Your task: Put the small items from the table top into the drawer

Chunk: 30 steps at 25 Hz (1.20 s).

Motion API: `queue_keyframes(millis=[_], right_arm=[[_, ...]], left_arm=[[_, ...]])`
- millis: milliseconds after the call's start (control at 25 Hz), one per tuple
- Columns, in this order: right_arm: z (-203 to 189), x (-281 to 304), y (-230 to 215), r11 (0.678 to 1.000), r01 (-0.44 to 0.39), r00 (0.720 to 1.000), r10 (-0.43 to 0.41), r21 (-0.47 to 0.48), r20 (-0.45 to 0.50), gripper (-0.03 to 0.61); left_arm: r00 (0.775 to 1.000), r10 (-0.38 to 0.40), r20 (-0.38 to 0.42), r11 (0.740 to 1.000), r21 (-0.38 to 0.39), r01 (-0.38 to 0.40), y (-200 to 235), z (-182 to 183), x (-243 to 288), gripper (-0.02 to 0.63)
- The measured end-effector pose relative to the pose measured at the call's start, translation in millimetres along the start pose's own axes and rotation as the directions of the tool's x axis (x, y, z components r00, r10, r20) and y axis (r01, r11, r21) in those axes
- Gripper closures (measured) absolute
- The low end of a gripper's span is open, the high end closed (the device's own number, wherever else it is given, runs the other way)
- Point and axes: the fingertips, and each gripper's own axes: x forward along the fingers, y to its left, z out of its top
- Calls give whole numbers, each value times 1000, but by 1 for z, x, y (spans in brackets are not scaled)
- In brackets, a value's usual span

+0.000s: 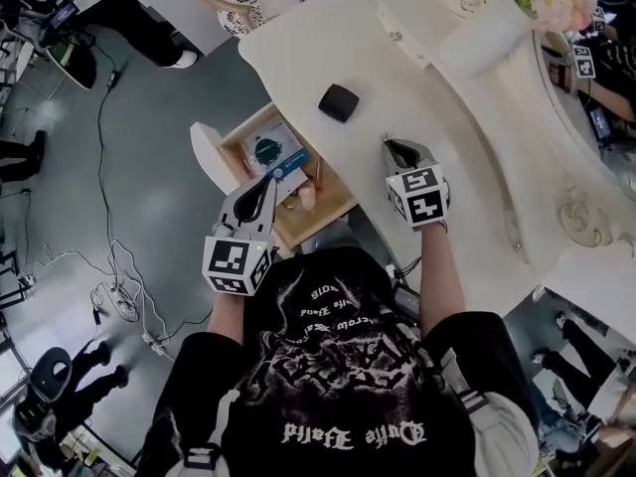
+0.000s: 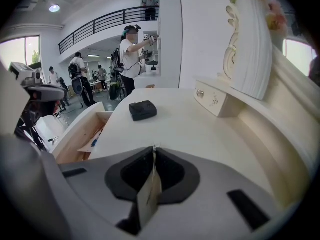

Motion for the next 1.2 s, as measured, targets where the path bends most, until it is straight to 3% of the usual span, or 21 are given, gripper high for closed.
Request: queue_keyframes(millis=[400,800,1200], right_arm=[[24,-12,26,1000,-13,998,15,-20,66,549],[26,-14,58,998,-54,996,54,-15,69,549],[40,-7,122,985,-146,985,153,-90,76,549]], left_arm=[[1000,17,3,1000,-10,-17,13,-5,-11,598],[1000,17,10,1000,-6,-17,25,-4,-19,598],[1000,13,16,1000,-12,-12,29,-7,-25,598]])
